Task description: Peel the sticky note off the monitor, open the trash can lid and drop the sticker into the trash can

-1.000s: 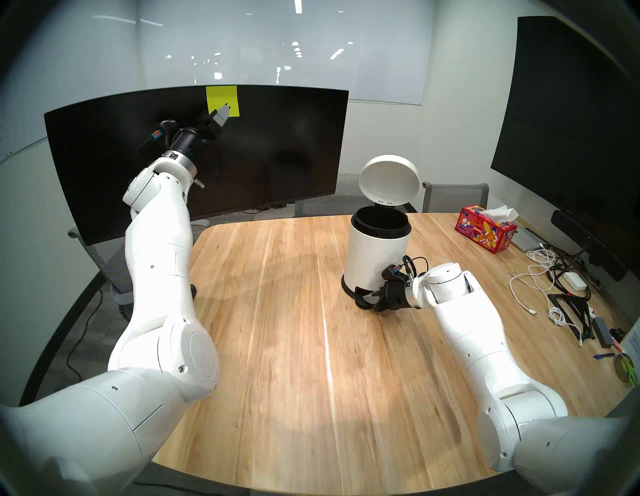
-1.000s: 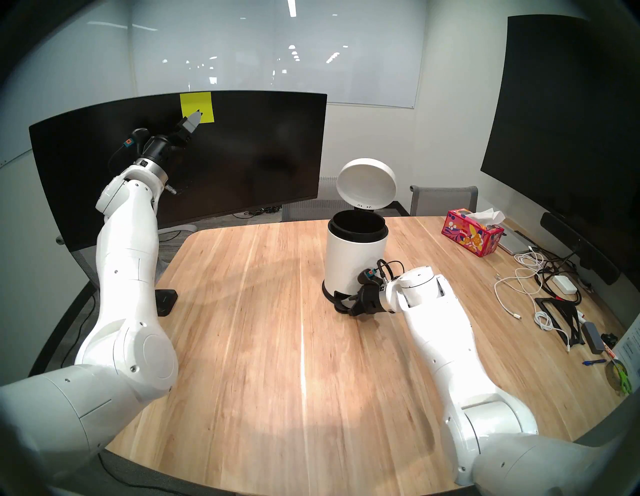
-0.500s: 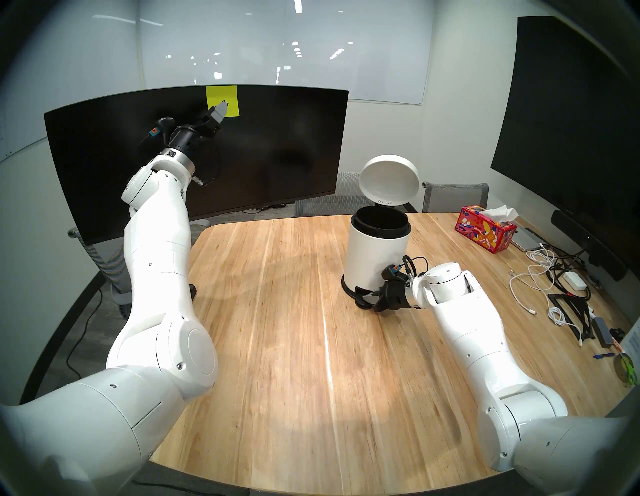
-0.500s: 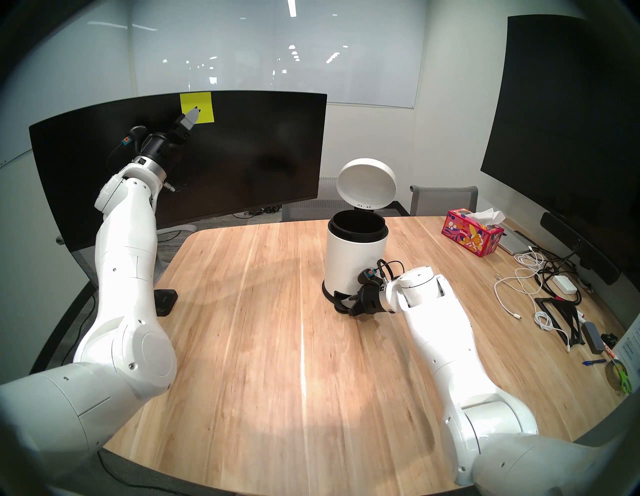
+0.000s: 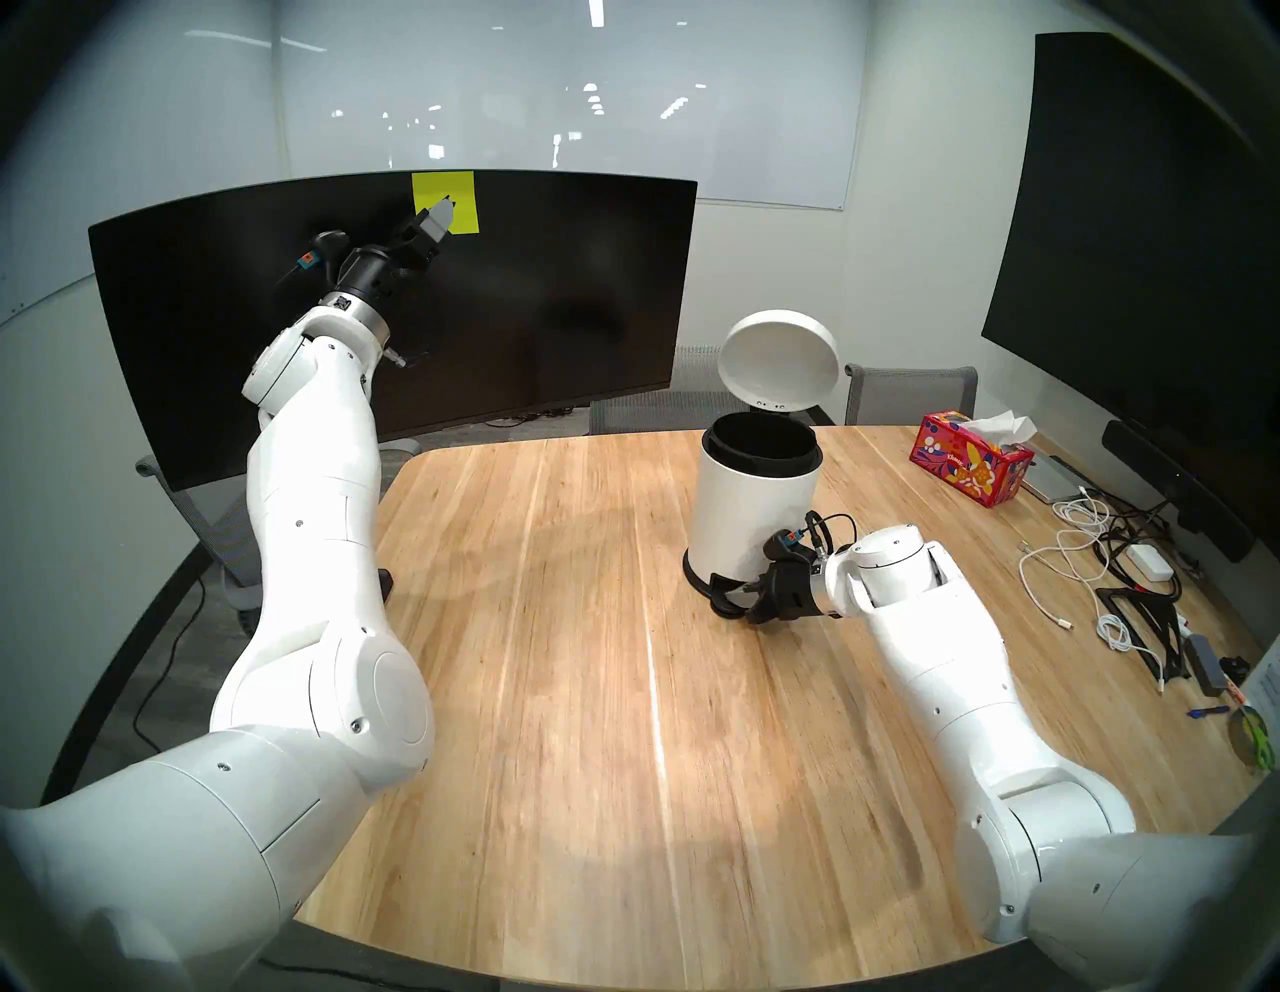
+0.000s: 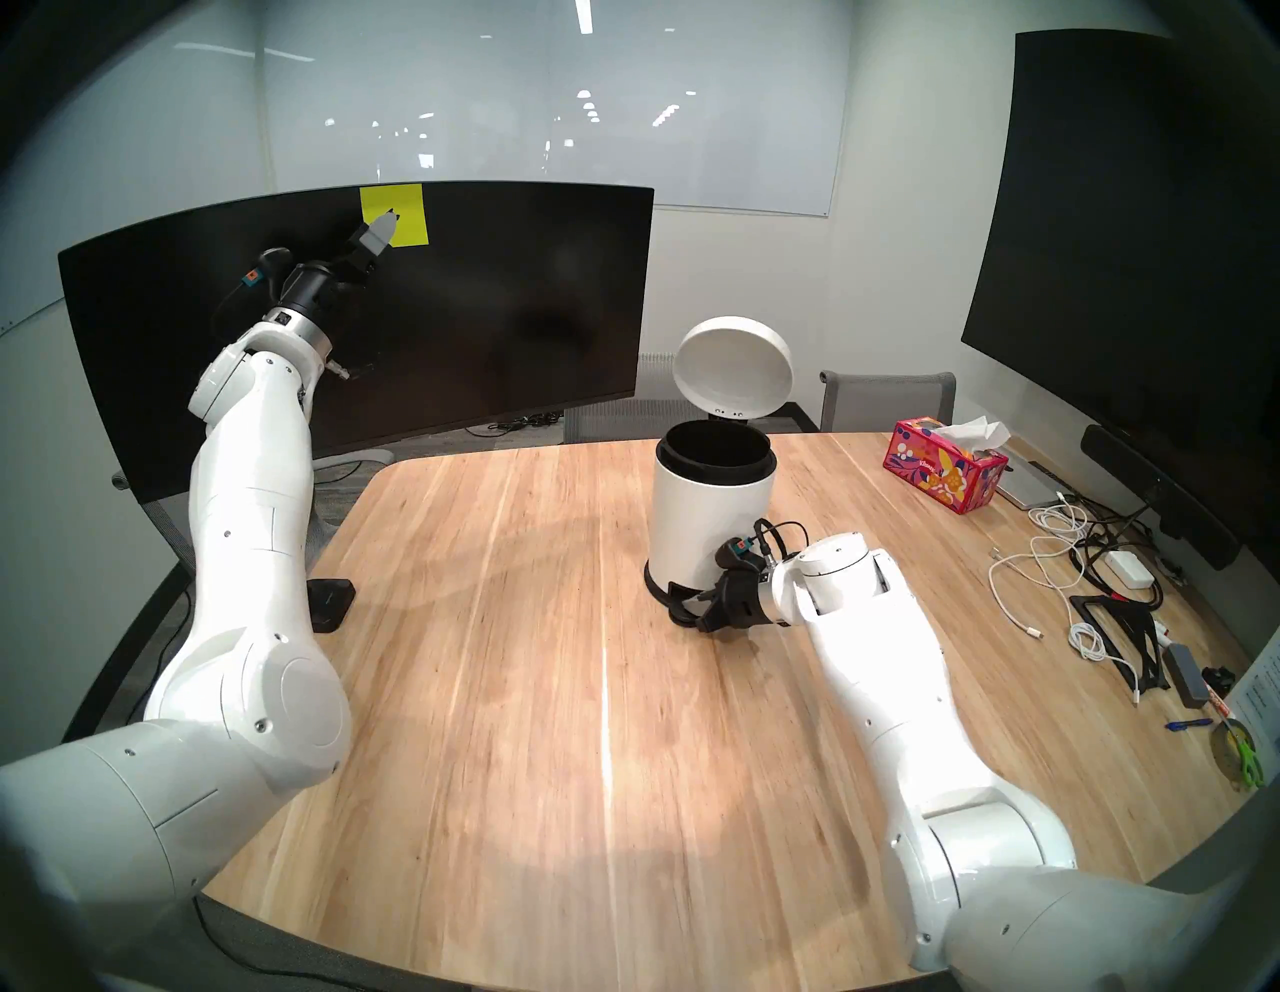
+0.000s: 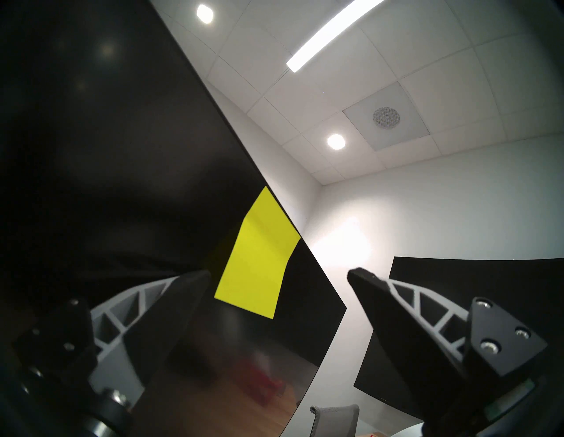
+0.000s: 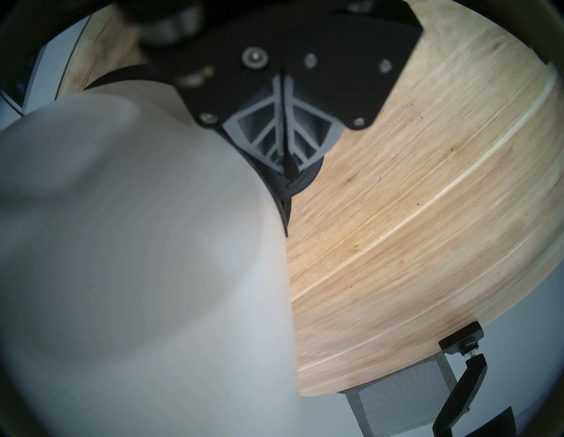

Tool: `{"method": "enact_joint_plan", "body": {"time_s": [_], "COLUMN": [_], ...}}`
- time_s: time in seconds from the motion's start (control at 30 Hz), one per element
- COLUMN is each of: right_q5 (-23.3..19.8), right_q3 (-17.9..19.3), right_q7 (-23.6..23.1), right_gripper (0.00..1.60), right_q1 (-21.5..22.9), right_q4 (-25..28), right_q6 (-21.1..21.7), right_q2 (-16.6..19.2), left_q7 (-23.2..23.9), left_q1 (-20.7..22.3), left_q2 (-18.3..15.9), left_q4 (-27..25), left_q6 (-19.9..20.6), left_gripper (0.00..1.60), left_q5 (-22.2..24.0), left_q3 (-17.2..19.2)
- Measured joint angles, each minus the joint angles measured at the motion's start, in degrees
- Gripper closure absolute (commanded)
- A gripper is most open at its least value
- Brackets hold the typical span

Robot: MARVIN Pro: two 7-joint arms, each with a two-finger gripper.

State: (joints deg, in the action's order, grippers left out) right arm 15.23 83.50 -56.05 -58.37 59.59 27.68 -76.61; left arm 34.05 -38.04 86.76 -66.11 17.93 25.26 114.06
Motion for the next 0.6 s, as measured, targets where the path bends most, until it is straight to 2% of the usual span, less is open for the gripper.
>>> {"method": "enact_joint_plan", "body": {"time_s": [0.2,0.27,0.3,0.33,0.6], "right_q5": [0.0,0.0,0.0,0.0,0.0], "right_q3": [0.0,0.0,0.0,0.0,0.0], "right_q7": [0.0,0.0,0.0,0.0,0.0], "right_gripper": [1.6,1.6,1.6,1.6,1.6], "right_q1": [0.0,0.0,0.0,0.0,0.0], "right_q4": [0.0,0.0,0.0,0.0,0.0], "right_q6": [0.0,0.0,0.0,0.0,0.0], "right_q2": [0.0,0.0,0.0,0.0,0.0], "left_q7": [-0.7,-0.9,-0.9,-1.0,-1.4], "left_q1": [0.6,0.8,0.8,0.9,1.3], "left_q2": [0.0,0.0,0.0,0.1,0.3], "left_q4": [0.6,0.8,0.8,0.9,1.3], "left_q6": [-0.1,-0.1,-0.1,-0.1,-0.2], "left_gripper": [0.0,0.13,0.24,0.26,0.23], "left_q5": [0.1,0.1,0.1,0.2,0.4], "left_q3": [-0.3,-0.4,-0.4,-0.5,-0.8]}}
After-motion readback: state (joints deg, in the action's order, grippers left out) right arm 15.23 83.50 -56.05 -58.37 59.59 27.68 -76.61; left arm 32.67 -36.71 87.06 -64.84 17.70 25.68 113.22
